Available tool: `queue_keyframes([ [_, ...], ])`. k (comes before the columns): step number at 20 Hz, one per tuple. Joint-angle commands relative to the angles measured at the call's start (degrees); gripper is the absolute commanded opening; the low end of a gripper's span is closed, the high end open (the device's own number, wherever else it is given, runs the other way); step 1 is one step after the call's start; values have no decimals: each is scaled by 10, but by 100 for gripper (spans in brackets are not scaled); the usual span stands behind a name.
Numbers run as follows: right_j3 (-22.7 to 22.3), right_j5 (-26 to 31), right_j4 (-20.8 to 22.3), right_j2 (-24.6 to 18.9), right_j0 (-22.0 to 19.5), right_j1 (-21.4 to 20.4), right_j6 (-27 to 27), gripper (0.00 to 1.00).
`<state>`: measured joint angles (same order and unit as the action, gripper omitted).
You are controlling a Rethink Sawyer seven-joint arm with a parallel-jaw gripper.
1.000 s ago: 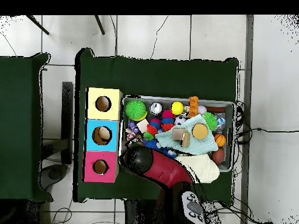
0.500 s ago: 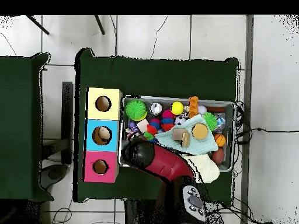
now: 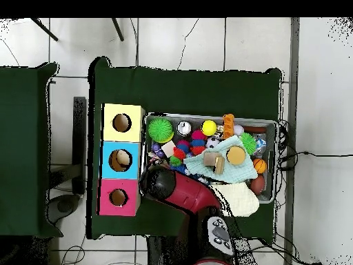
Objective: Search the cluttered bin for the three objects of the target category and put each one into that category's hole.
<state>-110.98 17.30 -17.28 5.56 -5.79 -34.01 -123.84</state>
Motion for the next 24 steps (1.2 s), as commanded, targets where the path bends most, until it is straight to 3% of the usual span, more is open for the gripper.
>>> queue_keyframes([
  [1, 33, -47, 12, -23, -4, 43, -65, 100],
  [7, 42, -104, 18, -37, -19, 79, -62, 100],
  [24, 44, -112, 5, -29, -6, 88, -66, 100],
])
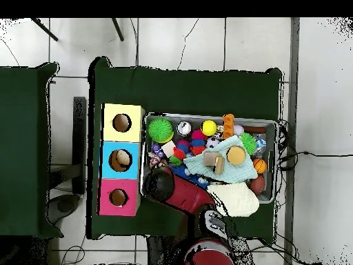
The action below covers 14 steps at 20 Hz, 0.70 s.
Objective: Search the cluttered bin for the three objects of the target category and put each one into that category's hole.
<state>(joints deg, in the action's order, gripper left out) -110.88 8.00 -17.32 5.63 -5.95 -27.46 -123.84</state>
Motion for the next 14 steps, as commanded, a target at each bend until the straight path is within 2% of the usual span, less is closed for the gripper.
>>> queue_keyframes([
  [1, 42, -18, 6, -31, -6, 21, -64, 100],
  [6, 38, -17, 18, -49, -27, 20, -49, 100],
  [8, 48, -24, 43, -48, -33, 24, -21, 100],
  [9, 49, -20, 57, -57, -45, 25, -13, 0],
  [12, 45, -37, 94, -101, -90, 30, 21, 0],
  [14, 50, -43, 133, -137, -131, 41, 46, 0],
])
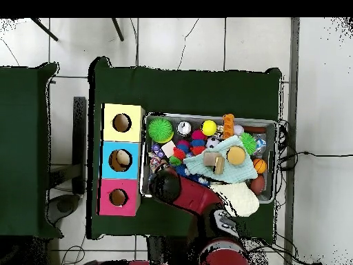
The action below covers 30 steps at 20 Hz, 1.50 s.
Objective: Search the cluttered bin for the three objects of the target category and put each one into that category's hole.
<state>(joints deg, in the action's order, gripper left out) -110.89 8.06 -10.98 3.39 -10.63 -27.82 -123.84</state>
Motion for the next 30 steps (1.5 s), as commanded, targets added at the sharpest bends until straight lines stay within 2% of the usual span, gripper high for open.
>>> queue_keyframes([
  [1, 55, -51, 91, -130, -100, 51, 55, 0],
  [4, 59, -64, 142, -158, -132, 63, 56, 0],
  [8, 60, -73, 179, -163, -137, 68, 28, 0],
  [12, 54, -65, 180, -137, -102, 47, -20, 0],
  [22, 36, -14, 164, -135, -92, 2, -33, 0],
  [25, 40, -2, 161, -113, -71, -4, -36, 0],
  [26, 41, 6, 159, -104, -61, -4, -36, 100],
  [30, 38, 16, 146, -91, -46, -17, -50, 100],
])
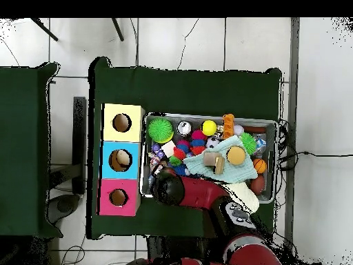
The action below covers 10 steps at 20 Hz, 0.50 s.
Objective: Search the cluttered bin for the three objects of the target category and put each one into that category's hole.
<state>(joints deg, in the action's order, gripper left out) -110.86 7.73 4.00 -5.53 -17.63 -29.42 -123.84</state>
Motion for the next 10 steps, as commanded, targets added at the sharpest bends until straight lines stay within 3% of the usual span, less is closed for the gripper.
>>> queue_keyframes([
  [1, 36, 26, -10, -4, 23, -6, -53, 100],
  [10, 30, 27, -10, -30, 6, -5, -45, 100],
])
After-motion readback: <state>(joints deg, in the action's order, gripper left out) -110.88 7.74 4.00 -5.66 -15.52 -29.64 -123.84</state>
